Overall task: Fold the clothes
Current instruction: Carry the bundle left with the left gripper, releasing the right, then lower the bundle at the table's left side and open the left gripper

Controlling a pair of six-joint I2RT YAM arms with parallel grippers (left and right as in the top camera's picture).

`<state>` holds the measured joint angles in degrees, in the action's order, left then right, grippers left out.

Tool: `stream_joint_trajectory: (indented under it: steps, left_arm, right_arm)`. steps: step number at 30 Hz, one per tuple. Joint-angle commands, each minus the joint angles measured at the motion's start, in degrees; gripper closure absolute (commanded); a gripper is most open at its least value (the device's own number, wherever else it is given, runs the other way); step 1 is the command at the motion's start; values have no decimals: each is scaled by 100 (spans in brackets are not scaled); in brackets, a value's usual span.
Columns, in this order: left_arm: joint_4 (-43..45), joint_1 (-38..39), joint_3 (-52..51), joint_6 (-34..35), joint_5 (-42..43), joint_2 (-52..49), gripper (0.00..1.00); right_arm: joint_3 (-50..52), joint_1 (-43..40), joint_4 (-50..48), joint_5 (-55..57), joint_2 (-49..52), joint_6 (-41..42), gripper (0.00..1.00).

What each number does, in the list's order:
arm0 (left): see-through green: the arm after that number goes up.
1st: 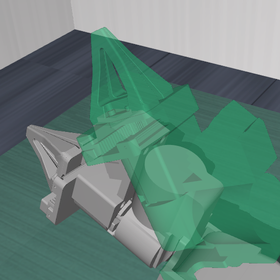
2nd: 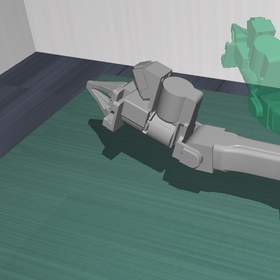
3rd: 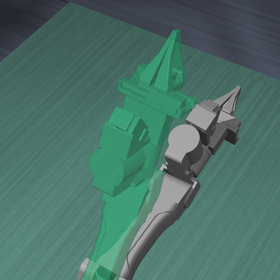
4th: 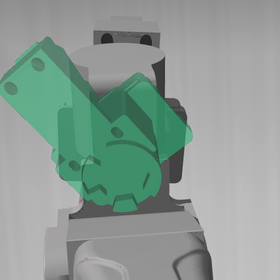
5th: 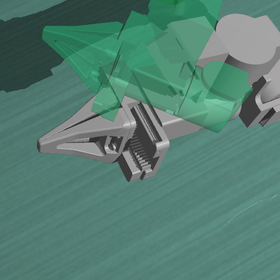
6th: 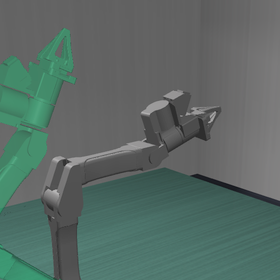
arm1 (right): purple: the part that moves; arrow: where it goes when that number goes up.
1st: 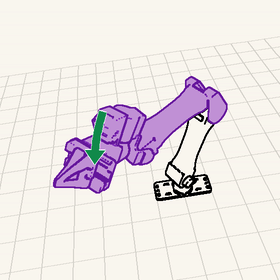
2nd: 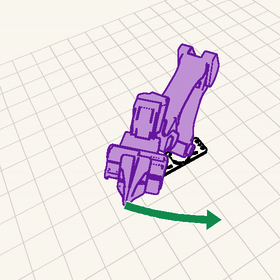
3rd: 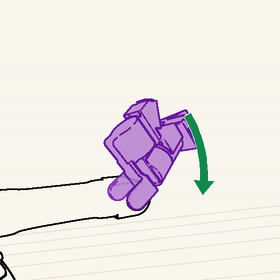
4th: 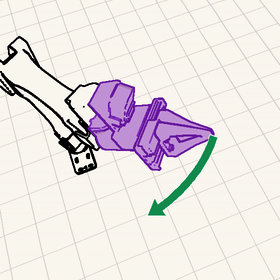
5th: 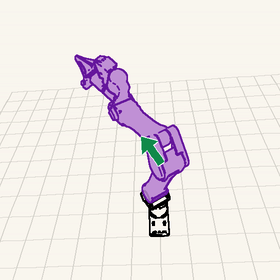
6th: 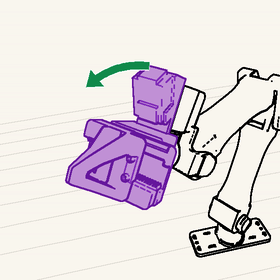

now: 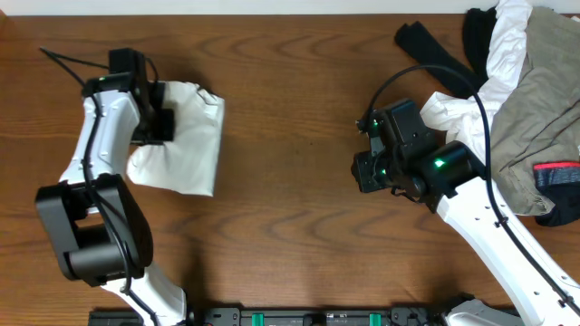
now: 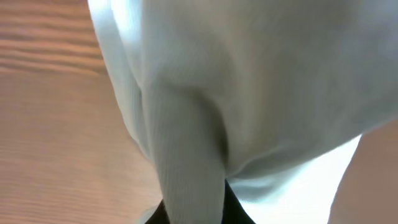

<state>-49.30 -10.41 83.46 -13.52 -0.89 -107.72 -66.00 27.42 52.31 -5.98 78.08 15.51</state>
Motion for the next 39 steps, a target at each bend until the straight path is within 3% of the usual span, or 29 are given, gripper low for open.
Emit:
stream_joint_trajectory:
  steps: [1,9,32,33,34,35,39]
  left_arm:
    - [225,-289,133,-282,-332,66,94]
    - [769,-693,116,-817,-328,28,94]
    - [1263,-1707,116,-933,-321,-597,94]
    - [1285,-1738,116,-896,-326,-597,91]
    - [1322,-1768,116,-807,-326,-597,59]
    - [1346,-1801,116,-688,-328,-597,2]
    - [1351,-1950,116,-192,-330,-597,2]
  right_arm:
    - [-22,-37,20,20,-50,-101,65]
    - [-22,-42,15,125,-50,-98,65]
    - [-22,-42,20,127,-50,-96,65]
    - [-22,-42,20,125,-50,-96,65]
    - [-22,-42,22,125,-50,-96,65]
    - [-22,-42,22,125,-50,-96,64]
    - [-22,-42,24,125,-50,-94,64]
